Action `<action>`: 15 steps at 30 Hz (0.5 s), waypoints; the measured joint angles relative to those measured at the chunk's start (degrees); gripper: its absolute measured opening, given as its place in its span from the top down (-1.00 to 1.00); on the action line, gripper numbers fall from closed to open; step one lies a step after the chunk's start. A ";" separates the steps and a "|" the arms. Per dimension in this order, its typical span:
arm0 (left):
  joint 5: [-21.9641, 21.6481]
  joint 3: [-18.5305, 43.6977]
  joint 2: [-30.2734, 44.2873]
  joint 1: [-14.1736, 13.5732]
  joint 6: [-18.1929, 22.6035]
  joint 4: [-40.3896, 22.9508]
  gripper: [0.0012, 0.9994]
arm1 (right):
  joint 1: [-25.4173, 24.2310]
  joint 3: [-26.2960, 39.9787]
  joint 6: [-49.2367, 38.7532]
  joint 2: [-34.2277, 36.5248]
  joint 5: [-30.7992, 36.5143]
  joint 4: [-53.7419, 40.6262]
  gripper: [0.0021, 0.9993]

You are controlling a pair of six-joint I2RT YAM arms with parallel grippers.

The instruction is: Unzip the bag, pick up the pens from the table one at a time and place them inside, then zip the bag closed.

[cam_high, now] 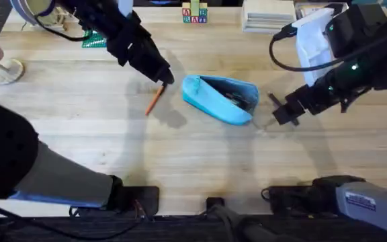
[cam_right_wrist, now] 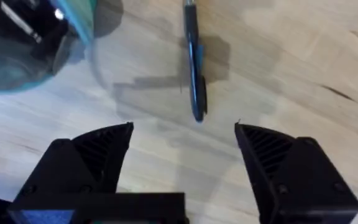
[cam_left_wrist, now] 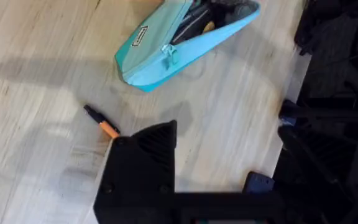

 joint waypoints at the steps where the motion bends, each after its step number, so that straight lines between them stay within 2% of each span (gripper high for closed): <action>1: 0.00 0.00 0.00 0.00 0.00 0.00 -0.99 | -0.76 0.00 -0.52 0.80 -0.93 0.56 -0.98; 5: 0.00 0.00 0.00 0.00 0.02 0.00 -0.99 | -4.46 0.00 -1.54 3.70 -4.13 3.69 -0.93; 9: 0.00 0.00 0.00 0.00 0.00 0.00 -0.99 | -7.85 0.00 -2.10 5.96 -8.02 5.97 -0.97; 15: 0.00 0.00 0.00 0.00 0.00 0.00 -0.99 | -9.02 0.00 -2.95 9.70 -12.59 8.98 -0.97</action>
